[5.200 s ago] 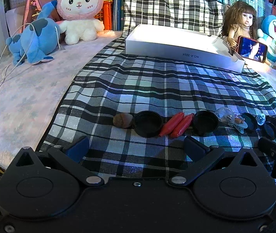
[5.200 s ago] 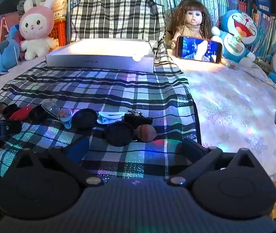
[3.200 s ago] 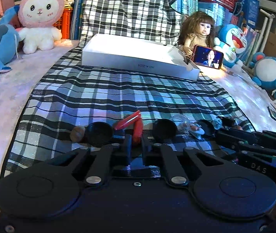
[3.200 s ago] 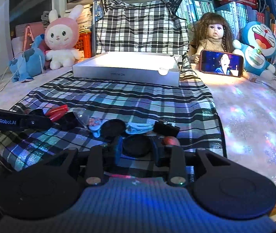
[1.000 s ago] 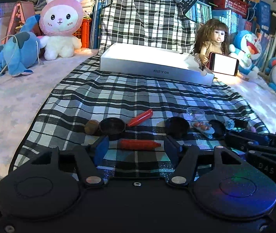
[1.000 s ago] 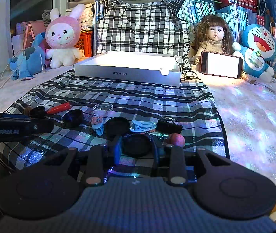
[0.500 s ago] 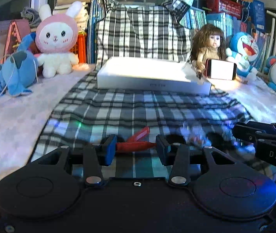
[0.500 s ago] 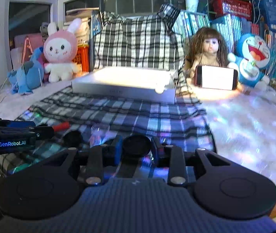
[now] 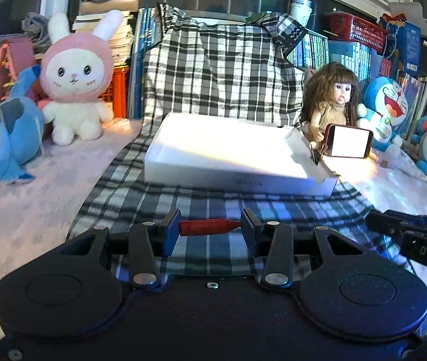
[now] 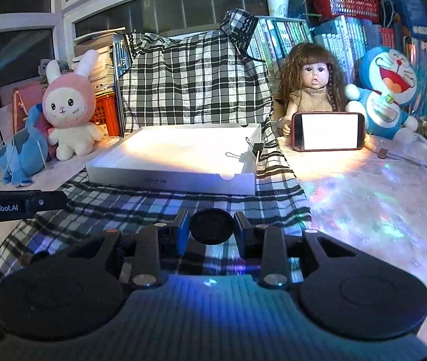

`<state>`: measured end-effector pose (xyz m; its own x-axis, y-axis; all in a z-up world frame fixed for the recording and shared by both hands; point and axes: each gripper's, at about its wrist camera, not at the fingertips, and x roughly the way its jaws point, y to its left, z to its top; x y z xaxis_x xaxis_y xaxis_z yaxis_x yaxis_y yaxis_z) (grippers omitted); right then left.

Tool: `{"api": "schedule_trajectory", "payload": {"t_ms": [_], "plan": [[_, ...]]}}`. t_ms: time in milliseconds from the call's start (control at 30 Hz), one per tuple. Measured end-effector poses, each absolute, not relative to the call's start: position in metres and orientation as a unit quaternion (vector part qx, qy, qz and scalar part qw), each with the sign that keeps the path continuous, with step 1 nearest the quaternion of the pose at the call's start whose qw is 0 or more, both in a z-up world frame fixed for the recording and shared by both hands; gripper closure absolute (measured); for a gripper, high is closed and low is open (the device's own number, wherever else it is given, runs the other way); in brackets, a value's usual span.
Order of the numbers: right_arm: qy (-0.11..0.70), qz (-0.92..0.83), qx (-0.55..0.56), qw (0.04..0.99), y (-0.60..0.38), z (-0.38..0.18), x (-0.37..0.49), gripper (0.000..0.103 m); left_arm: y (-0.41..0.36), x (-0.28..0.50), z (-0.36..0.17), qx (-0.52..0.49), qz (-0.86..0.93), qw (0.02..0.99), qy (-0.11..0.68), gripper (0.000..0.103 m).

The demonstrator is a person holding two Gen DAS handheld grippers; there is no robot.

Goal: Organize rigid objects
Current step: 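Lift both held items and carry them toward the white box tray, then lower the red stick into the box and open the left tool while the right tool releases the lid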

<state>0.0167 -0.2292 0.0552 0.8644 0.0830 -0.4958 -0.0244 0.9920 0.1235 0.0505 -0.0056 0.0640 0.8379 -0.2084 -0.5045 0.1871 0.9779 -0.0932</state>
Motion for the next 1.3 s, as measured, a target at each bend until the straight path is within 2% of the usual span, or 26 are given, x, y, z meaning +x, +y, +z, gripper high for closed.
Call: {"api": "schedule_trajectory", "payload": {"t_ms": [500,800,1300], "plan": [[0.311,0.035,0.067,0.947,-0.238,0.075,0.135,0.066,-0.028,0.174,0.082,-0.044,-0.111,0.946,0.302,0.061],[0.368,0.037,0.100,0.924,-0.245,0.064,0.206,0.066,-0.049,0.243,0.056,-0.048,-0.100,0.929,0.353,0.061],[0.410,0.030,0.085,0.907,-0.234,0.027,0.234,0.066,-0.064,0.264,0.018,-0.020,-0.087,0.921,0.379,0.061]]}}
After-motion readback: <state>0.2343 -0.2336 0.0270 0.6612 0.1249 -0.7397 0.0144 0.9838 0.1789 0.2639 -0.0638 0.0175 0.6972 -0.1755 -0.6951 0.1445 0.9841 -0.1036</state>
